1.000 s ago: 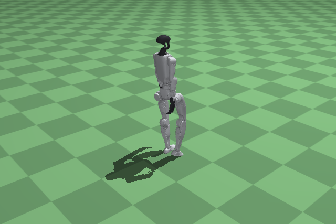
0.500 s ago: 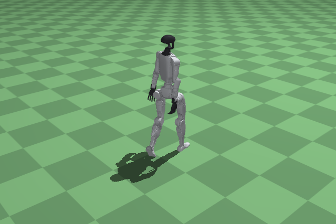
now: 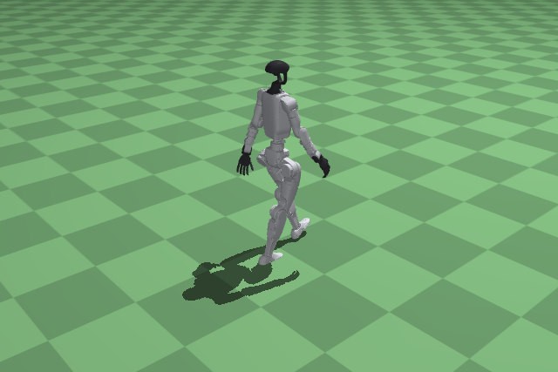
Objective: Walk run
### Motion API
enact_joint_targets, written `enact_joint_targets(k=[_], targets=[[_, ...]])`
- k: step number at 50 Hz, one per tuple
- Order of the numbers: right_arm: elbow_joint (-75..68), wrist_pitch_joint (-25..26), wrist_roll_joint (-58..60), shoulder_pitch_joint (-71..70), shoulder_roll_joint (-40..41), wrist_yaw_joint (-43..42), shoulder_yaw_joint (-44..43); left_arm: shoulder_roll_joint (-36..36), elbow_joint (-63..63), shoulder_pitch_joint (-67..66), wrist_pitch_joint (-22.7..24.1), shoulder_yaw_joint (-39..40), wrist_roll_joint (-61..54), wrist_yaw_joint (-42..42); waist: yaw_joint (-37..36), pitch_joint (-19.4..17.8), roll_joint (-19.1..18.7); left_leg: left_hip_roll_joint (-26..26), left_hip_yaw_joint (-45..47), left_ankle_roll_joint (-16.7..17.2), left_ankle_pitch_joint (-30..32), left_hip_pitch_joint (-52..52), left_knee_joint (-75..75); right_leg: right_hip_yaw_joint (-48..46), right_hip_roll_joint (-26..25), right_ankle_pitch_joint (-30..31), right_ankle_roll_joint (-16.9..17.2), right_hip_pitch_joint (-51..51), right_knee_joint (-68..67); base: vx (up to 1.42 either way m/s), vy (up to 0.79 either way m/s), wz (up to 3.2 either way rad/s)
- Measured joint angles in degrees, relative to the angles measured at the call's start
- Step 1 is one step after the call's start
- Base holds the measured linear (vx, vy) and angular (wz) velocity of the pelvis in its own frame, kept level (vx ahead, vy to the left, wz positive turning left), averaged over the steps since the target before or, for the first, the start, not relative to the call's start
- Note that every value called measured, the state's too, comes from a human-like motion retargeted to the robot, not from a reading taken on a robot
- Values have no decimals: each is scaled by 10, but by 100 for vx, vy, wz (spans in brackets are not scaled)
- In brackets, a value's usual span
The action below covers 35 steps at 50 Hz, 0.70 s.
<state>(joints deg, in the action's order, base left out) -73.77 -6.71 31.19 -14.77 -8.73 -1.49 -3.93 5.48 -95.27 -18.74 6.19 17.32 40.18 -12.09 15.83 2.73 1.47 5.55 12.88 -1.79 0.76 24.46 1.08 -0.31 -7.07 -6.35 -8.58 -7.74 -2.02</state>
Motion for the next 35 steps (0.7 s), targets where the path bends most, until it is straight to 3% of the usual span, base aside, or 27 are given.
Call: enact_joint_targets(k=[2, 5, 8, 11, 13, 15, 18, 22, 28, 32, 35], targets=[[-19, 1, 7, 12, 2, 5, 1, 5, 1, 3, -6, 9, -11, 5, -17, 11, 7, 2, -5, -36, 21, -4, 18, 4, 5, 16, 11, -9, -12, 89, -14, -80], [-55, 8, 29, 44, 6, 11, -4, 16, -2, 11, -11, 19, -33, 9, -35, 31, 16, 11, -1, -61, 79, -24, 14, -12, 20, 74, 51, -21, -38, 86, -9, -58], [-102, 21, 42, 90, 12, 9, -10, 31, -12, 37, -22, 21, -60, -1, -35, 47, 29, 22, -26, -80, 48, -37, 31, -6, 36, 210, 130, -14, -101, 94, -3, -11], [-151, 14, 19, 134, 12, 22, -10, 51, -13, 84, -28, 10, -82, -2, -20, 36, 8, 4, -44, -82, 12, -74, 40, 25, -12, 315, 207, 23, -216, 76, -12, 60], [-178, 5, 9, 156, 11, 43, -11, 60, -3, 122, -28, 3, -100, 14, -26, 28, 4, -12, -43, -75, -9, -97, 42, 14, -28, 357, 232, 68, -315, 66, -30, -9], [-188, 12, 12, 181, 8, 60, -15, 61, 15, 159, -29, -7, -121, 34, -36, 23, -15, -31, -45, -71, -26, -112, 41, 4, -32, 347, 234, 104, -349, 58, -6, -20], [-191, 14, 21, 226, -1, 62, -33, 50, 69, 200, -21, -20, -133, 53, -8, 11, -35, -22, -64, -78, -39, -143, 36, -2, -6, 255, 206, 161, -383, 67, 9, 85], [-195, 3, 6, 274, -9, 77, -50, 44, 163, 235, 14, -50, -143, 36, 33, 0, -52, -13, -109, -77, -57, -178, 34, -17, 45, 139, 172, 222, -314, 60, -8, 95], [-208, 7, -12, 298, -17, 112, -65, 67, 273, 254, 47, -85, -137, 24, 46, -5, -26, 25, -112, -77, -95, -247, 25, -25, 137, 112, 171, 268, -85, 60, -21, 13], [-203, 8, -13, 295, -21, 117, -67, 76, 278, 247, 45, -91, -118, 39, 49, -5, -37, 15, -110, -70, -122, -287, 22, -9, 129, 88, 167, 295, 37, 67, -30, -8], [-197, 9, -14, 284, -22, 110, -71, 73, 237, 239, 41, -91, -111, 40, 58, -1, -47, 5, -110, -60, -135, -308, 33, -56, 127, 92, 146, 292, 53, 62, -30, 9]])
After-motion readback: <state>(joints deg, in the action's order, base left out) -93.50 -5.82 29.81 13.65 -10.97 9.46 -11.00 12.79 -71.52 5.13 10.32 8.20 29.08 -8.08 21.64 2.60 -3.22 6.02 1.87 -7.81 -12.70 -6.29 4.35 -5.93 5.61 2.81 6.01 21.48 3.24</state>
